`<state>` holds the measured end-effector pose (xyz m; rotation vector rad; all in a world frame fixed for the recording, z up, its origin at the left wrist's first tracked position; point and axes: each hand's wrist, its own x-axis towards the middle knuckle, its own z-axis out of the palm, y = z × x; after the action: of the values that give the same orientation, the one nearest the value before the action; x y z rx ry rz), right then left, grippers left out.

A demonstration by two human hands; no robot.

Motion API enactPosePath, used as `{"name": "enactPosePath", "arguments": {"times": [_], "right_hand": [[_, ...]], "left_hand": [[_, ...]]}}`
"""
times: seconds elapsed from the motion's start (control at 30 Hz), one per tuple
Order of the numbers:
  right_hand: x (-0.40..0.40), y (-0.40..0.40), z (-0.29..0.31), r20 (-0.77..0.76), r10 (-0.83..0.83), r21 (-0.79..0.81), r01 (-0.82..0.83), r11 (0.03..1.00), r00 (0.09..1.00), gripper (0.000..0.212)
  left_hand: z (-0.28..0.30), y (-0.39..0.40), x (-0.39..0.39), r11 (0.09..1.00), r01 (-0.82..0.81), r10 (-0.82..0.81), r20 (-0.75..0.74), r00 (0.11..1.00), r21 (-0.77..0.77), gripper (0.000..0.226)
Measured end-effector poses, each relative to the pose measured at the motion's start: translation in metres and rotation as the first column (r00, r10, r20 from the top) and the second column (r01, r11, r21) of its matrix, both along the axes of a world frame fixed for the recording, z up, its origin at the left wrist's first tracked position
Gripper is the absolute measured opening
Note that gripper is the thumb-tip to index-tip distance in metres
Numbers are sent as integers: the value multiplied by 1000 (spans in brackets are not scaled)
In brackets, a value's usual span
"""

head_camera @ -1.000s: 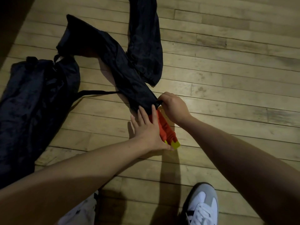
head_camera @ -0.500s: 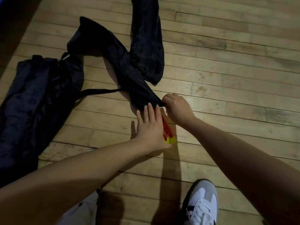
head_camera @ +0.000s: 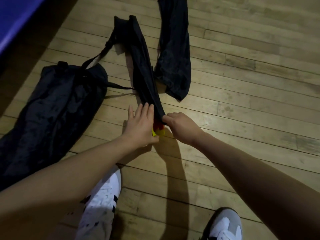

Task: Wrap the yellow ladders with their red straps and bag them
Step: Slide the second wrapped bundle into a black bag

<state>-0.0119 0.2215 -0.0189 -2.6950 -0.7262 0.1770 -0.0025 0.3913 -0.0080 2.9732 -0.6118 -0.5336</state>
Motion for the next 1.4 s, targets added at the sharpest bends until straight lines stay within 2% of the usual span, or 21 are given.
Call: {"name": "enactPosePath", "arguments": {"times": [0.13, 0.27, 0.4, 0.53, 0.57, 0.63, 0.7, 0.73, 0.83, 0.97, 1.07, 1.17, 1.23, 1.27, 1.33, 1.4], "right_hand": [[9, 4, -5, 21, -12, -11, 12, 1000, 1000, 25], [19, 10, -8, 61, -96, 63, 92, 994, 994, 33], [19, 22, -14, 51, -66, 166, 57, 984, 997, 41], [20, 24, -26, 65, 4, 122, -12, 992, 998, 21], [21, 23, -27, 50, -3, 120, -3, 993, 999, 17], [20, 21, -28, 46, 8, 76, -11, 997, 999, 31], [21, 21, -31, 149, 35, -20, -32, 999, 988, 55], [22, 22, -32, 221, 35, -49, -25, 998, 975, 58], [23, 30, -38, 317, 49, -52, -34, 998, 947, 47], [32, 36, -44, 208, -57, 64, 45, 997, 977, 35], [54, 38, -30, 45, -199, 163, 189, 968, 979, 28], [76, 42, -18, -11, -308, 146, 306, 941, 951, 26], [89, 42, -16, 3, -383, 149, 379, 913, 924, 23], [98, 42, -16, 3, -420, 150, 414, 898, 908, 19], [113, 44, -15, 10, -460, 141, 454, 880, 888, 15], [126, 46, -17, 18, -472, 113, 468, 877, 881, 22]], "left_hand": [[-1, 10, 26, 997, -15, 15, 2, 1000, -77, 100], [3, 19, 47, 974, -15, -10, -107, 994, -228, 73], [-7, 31, 51, 958, 0, -12, -39, 999, -287, 45], [-21, 29, 61, 888, -113, 100, -53, 994, -445, 23], [-20, 28, 63, 856, -156, 142, -66, 988, -492, 20], [-18, 25, 65, 782, -261, 246, -104, 964, -566, 20], [-18, 23, 65, 714, -351, 330, -151, 932, -606, 21], [-19, 23, 64, 693, -376, 348, -171, 922, -615, 22], [-23, 30, 63, 678, -394, 347, -202, 916, -620, 21], [-26, 32, 63, 688, -399, 307, -255, 917, -606, 17], [-22, 27, 70, 614, -476, 353, -320, 879, -630, 16], [-11, 20, 88, 578, -516, 366, -364, 856, -632, 19], [-6, 19, 102, 612, -509, 331, -389, 860, -605, 28], [-6, 20, 113, 658, -469, 303, -364, 881, -588, 39], [-10, 25, 128, 801, -319, 233, -226, 946, -507, 65], [-15, 25, 140, 893, -233, 223, -71, 972, -386, 76]]}}
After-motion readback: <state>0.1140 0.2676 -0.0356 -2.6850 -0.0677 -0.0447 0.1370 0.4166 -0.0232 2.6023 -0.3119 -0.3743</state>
